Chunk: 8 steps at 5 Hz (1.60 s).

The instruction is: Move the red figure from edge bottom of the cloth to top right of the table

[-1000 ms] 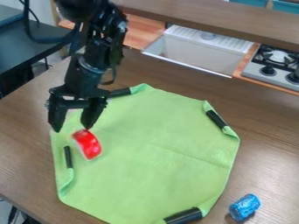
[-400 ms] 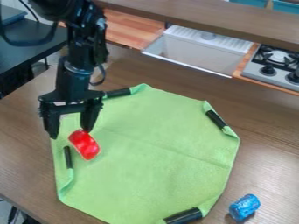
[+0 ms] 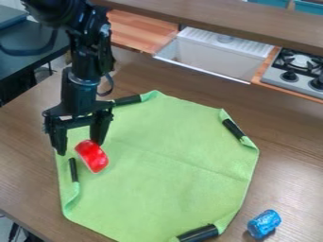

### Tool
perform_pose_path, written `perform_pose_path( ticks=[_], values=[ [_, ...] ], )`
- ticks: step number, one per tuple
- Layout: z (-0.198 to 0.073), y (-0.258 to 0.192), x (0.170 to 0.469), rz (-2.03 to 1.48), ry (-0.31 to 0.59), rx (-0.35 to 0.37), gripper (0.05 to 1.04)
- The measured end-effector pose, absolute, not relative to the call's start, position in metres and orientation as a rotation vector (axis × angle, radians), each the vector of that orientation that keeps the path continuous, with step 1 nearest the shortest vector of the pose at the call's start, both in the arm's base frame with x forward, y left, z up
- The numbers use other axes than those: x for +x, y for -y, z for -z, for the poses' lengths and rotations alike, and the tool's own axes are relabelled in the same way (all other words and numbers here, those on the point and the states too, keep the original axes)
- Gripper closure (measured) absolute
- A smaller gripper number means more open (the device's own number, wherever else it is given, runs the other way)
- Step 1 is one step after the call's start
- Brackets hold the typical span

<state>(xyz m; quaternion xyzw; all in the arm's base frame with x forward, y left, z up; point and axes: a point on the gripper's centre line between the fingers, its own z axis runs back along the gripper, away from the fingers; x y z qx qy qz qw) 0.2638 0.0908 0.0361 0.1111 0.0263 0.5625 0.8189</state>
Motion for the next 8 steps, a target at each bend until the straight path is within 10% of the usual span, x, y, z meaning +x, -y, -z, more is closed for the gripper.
perform_pose_path(
  ticks=[1, 3, 5, 6, 8],
  values=[
    [-0.032, -0.089, 0.265, -1.195, -0.038, 0.223, 0.120],
    [-0.033, -0.086, 0.269, -1.170, -0.032, 0.209, 0.673],
    [-0.038, -0.087, 0.275, -1.161, -0.004, 0.209, 0.945],
    [-0.036, -0.085, 0.274, -1.155, -0.021, 0.211, 0.993],
    [-0.033, -0.080, 0.263, -1.107, -0.017, 0.190, 0.550]
  ],
)
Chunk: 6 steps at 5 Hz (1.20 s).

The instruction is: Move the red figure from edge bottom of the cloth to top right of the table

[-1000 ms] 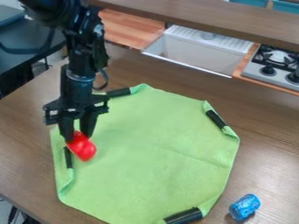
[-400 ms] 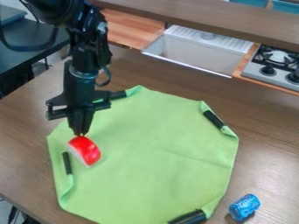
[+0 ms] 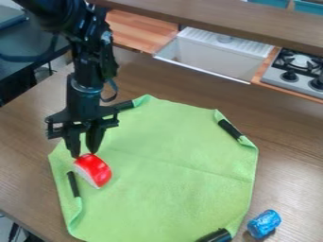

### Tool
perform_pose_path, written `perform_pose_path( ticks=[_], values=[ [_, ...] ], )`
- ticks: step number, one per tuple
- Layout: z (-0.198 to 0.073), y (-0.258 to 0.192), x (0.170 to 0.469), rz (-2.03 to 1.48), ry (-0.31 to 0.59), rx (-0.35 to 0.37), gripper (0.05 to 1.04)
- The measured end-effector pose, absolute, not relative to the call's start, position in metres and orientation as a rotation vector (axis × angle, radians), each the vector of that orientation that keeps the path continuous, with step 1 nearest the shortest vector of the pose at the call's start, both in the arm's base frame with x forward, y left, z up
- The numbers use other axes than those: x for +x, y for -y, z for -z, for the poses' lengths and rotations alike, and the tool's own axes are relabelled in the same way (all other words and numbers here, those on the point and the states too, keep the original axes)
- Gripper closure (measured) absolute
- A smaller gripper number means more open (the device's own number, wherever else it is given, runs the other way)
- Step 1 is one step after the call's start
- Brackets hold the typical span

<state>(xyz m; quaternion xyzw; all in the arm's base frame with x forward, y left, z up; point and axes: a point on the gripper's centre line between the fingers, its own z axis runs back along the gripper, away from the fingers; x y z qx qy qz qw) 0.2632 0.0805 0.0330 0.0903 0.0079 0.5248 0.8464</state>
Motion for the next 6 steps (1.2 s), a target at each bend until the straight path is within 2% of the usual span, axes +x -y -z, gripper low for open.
perform_pose_path(
  ticks=[1, 2, 4, 5, 6],
  values=[
    [-0.049, -0.081, 0.252, -1.098, 0.040, 0.088, 0.246],
    [-0.072, -0.081, 0.241, -1.077, 0.102, -0.003, 0.079],
    [-0.050, -0.071, 0.228, -1.064, 0.050, 0.024, 0.083],
    [-0.039, -0.063, 0.235, -1.068, 0.060, 0.061, 0.083],
    [-0.028, -0.053, 0.235, -1.057, 0.032, 0.102, 0.084]
  ],
)
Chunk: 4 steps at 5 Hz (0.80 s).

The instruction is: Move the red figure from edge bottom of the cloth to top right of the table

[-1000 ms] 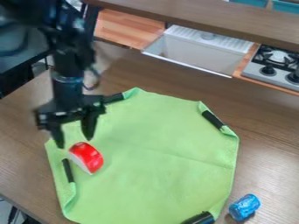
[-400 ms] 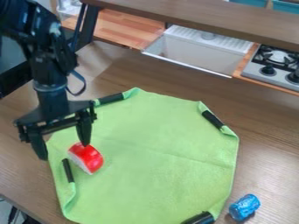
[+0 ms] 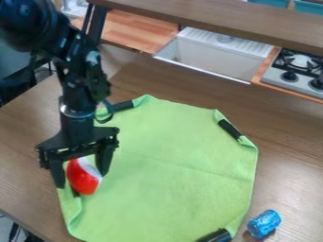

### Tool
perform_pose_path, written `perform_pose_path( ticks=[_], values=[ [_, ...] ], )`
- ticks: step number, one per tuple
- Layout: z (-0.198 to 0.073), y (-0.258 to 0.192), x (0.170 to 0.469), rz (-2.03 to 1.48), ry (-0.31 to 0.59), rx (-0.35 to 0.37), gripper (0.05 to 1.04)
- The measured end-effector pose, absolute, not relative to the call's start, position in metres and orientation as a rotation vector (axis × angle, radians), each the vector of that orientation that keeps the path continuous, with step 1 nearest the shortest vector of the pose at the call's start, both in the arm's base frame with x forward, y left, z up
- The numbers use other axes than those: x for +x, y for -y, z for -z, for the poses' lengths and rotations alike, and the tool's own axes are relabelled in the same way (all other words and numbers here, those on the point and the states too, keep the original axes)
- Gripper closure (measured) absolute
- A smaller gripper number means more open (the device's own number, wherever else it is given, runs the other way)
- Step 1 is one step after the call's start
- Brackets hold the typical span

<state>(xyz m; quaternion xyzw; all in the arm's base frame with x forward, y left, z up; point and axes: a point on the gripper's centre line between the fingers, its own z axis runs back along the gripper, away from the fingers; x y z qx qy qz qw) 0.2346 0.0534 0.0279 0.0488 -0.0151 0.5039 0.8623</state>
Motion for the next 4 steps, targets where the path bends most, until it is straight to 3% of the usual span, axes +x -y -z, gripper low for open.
perform_pose_path(
  ticks=[1, 2, 3, 4],
  values=[
    [-0.0233, -0.0500, 0.2373, -1.057, 0.009, 0.120, 0.113],
    [-0.0208, -0.0495, 0.2389, -1.061, -0.007, 0.121, 0.383],
    [-0.0208, -0.0491, 0.2381, -1.054, -0.015, 0.117, 0.519],
    [-0.0212, -0.0496, 0.2368, -1.055, -0.022, 0.119, 0.520]
  ],
)
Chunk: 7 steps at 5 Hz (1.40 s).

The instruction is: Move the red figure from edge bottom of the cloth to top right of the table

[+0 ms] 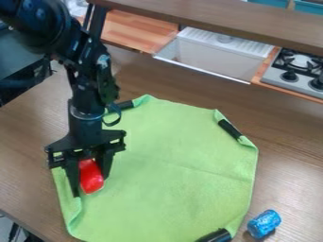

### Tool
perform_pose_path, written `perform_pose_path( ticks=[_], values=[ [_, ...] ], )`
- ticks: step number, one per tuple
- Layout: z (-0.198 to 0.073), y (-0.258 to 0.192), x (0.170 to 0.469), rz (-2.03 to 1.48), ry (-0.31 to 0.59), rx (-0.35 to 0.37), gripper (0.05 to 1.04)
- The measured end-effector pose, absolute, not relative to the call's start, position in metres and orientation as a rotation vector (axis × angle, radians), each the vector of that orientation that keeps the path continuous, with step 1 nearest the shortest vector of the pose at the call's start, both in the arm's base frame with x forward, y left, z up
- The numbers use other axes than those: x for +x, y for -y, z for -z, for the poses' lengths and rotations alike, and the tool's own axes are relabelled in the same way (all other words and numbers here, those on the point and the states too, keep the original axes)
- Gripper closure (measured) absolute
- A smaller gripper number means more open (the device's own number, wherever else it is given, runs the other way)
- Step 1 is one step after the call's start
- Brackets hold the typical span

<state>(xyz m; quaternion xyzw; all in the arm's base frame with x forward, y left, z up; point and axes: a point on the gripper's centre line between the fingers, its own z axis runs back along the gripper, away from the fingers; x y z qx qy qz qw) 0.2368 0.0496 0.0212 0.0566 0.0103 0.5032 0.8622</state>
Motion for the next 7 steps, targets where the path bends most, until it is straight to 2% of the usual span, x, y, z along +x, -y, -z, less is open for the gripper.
perform_pose_path(
  ticks=[1, 3, 5, 6, 7],
  values=[
    [-0.035, -0.037, 0.243, -1.033, -0.005, 0.120, 0.520],
    [-0.062, 0.033, 0.278, -0.986, 0.024, 0.158, 0.520],
    [-0.051, 0.131, 0.329, -0.930, 0.025, 0.244, 0.520],
    [-0.051, 0.164, 0.354, -0.934, 0.024, 0.253, 0.520],
    [-0.049, 0.178, 0.373, -0.955, 0.025, 0.258, 0.520]
  ],
)
